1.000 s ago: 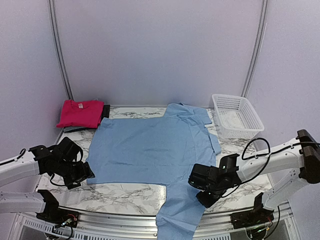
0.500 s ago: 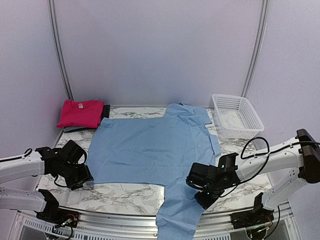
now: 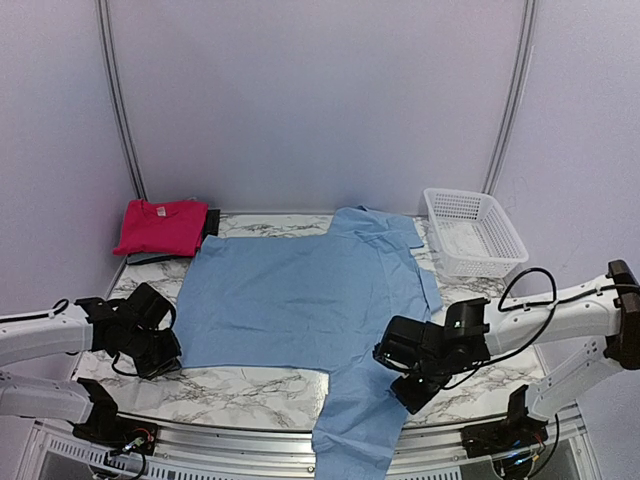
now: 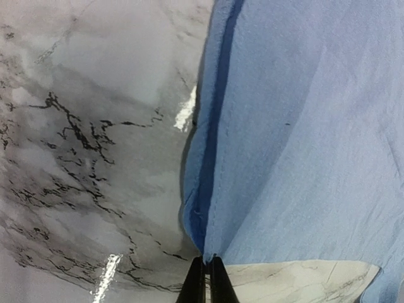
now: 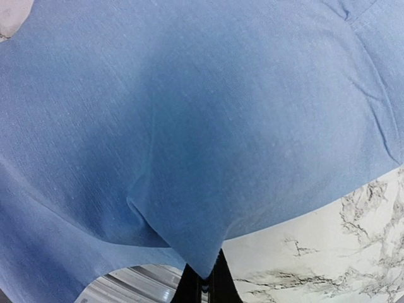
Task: Fold and stack the mixed laundry pile
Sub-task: Pick up the flattened shirt from the center of the board.
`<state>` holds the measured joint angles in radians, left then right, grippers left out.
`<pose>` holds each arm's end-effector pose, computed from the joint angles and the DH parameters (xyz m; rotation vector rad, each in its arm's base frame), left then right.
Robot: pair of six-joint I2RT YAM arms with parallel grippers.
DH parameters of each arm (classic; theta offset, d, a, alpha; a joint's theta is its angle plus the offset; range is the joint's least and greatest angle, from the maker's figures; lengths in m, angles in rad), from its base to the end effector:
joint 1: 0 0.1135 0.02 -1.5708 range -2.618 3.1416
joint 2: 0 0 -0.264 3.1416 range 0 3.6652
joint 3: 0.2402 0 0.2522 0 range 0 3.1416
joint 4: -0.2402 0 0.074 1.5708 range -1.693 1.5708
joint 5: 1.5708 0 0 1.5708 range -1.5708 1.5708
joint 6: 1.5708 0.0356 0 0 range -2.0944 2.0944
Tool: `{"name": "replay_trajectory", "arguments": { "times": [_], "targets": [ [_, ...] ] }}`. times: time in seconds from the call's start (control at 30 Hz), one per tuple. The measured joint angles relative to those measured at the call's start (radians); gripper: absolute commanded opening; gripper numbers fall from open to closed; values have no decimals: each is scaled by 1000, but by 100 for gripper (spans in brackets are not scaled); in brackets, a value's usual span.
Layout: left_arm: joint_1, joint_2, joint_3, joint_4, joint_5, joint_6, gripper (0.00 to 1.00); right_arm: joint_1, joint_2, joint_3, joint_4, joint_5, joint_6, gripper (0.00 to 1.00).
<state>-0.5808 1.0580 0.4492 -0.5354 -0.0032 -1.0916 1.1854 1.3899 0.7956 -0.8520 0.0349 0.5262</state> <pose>0.1431 -0.0938 0.1529 -0.7130 2.7271 -0.4501 0.0849 0.2059 0.1770 -0.9781 2.8696 0.1080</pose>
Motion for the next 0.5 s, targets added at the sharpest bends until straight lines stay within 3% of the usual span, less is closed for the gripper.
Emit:
{"name": "replay_trajectory", "arguments": {
  "times": [0.33,0.5],
  "targets": [
    [0,-192,22,-141,1,-5,0,18,-85,83,-75,3,17,0],
    [24,-165,123,-204,-14,3,0,-22,-87,196,-115,31,6,0]
  ]
}}
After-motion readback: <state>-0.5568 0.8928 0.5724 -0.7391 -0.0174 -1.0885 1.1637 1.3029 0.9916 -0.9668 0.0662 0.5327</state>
